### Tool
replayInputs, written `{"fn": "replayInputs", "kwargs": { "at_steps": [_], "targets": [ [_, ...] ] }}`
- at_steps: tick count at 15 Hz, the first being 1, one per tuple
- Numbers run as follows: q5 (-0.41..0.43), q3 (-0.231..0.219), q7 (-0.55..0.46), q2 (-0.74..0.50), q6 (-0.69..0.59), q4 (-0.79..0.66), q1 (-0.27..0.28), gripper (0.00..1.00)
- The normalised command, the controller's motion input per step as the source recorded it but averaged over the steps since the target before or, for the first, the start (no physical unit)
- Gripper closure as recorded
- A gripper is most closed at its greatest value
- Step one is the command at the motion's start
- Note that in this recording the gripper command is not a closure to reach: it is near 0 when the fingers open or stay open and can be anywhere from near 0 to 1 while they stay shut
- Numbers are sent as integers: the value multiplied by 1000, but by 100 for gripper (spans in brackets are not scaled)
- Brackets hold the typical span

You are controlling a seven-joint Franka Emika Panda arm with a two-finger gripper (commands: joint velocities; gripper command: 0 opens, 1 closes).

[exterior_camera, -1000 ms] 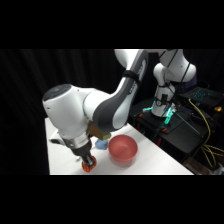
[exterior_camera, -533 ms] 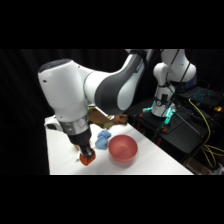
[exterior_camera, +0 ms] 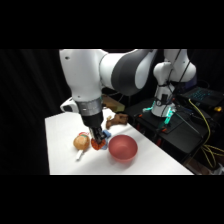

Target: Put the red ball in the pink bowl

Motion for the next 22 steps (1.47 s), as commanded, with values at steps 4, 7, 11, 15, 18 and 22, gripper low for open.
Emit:
{"fn": "replayInputs", "kwargs": {
  "at_steps": [4, 7, 11, 15, 18, 22],
  "targets": [
    [57, 3, -3, -570, 261, -685, -73, 31],
    [87, -6, -25, -510, 276, -614, -85, 31],
    [101, -7, -22, -429, 264, -522, -65, 31],
    [125, 25, 10, -280, 275, -397, -16, 31],
    [103, 53, 12, -118, 363, -305, 23, 31],
    [101, 49, -44, -17, 397, -199, 29, 31]
  ]
}}
